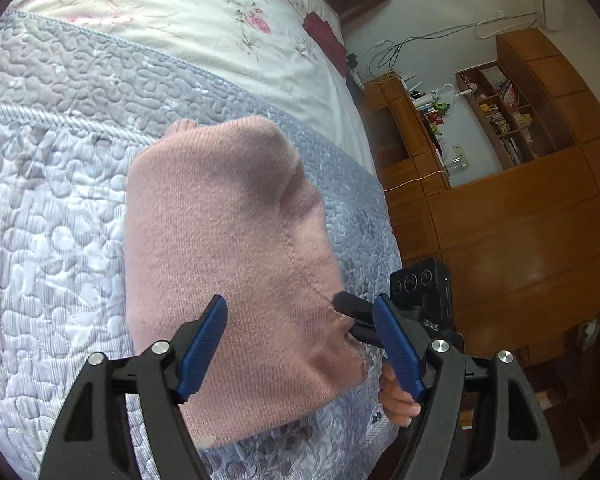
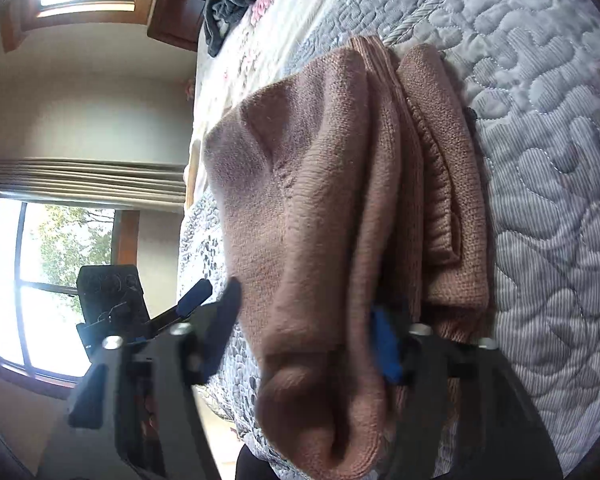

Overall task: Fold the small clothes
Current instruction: 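Open both grippers and press the folded sweater flat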

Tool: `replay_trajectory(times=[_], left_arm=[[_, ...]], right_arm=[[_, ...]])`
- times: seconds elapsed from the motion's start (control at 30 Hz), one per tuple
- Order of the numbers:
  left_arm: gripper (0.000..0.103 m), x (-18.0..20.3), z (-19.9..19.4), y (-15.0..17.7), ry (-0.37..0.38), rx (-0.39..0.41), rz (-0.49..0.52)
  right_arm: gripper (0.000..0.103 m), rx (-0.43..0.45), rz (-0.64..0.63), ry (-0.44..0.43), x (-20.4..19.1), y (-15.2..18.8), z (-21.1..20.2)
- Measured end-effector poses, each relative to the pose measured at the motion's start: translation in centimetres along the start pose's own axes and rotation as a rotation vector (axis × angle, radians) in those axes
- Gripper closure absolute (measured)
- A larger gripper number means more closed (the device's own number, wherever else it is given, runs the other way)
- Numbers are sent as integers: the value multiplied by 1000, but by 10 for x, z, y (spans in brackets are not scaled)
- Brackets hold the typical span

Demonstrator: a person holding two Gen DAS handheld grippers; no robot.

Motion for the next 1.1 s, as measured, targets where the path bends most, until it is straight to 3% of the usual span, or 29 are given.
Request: replay_trajectory(times=[0.03, 0.1, 0.2, 0.3, 0.4, 0.47, 0.53, 0.6, 0.67, 0.73, 0.77, 0.8, 0.83, 0.9, 1.0, 1.03, 1.1], left_arm=[[29, -2, 1, 0, 9, -4, -2], [29, -3, -1, -6, 35, 2, 4], [29, -1, 2, -32, 46, 19, 39], [29, -2, 18, -58, 64, 4, 65], [29, -15, 45, -74, 48, -47, 82], [29, -34, 59, -79, 53, -54, 36], [29, -49, 66, -80, 89, -38, -4], [29, -59, 66, -76, 160, -6, -48], [34, -64, 63, -72, 188, 5, -74], [39, -66, 52, -75, 238, 6, -114], [39, -65, 40, -80, 271, 42, -117], [39, -66, 29, -87, 287, 84, -117], [39, -68, 21, -93, 305, 116, -126], [39, -75, 27, -98, 297, 92, -146], [46, -94, 54, -93, 241, 18, -160], [55, -103, 58, -92, 248, 27, -187], [58, -113, 62, -90, 287, 53, -231]], right_arm=[[77, 11, -8, 25, -1, -1, -2], [81, 63, -18, 39, 1, 0, -15], [82, 102, -9, 96, 20, 2, -23], [79, 80, -35, 91, 27, 6, -13], [72, 74, -80, 98, 13, -2, -16], [71, 159, -124, 137, -6, -14, -33], [72, 205, -205, 116, -36, -25, -42], [72, 173, -242, 87, -57, -46, -25], [72, 62, -228, 58, -58, -66, 9], [74, 20, -194, 124, -38, -80, 34], [101, 3, -163, 148, -22, -86, 42], [103, -2, -120, 143, -4, -91, 44], [103, -7, -87, 91, 9, -92, 41], [103, -3, -55, 85, 11, -92, 34], [97, 13, -129, 76, -36, -94, 34], [97, 1, -156, 49, -54, -96, 40], [91, -42, -199, 28, -87, -99, 65]])
Point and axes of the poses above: each gripper's, at about its wrist camera, not at the fingertips, and z roughly the way its jaws point, x to its right, y to its underside, the point moved 1 cm from there along z, roughly the way its jaws point, and after that the axes turned 5 degrees about z, right-handed, at the moved point
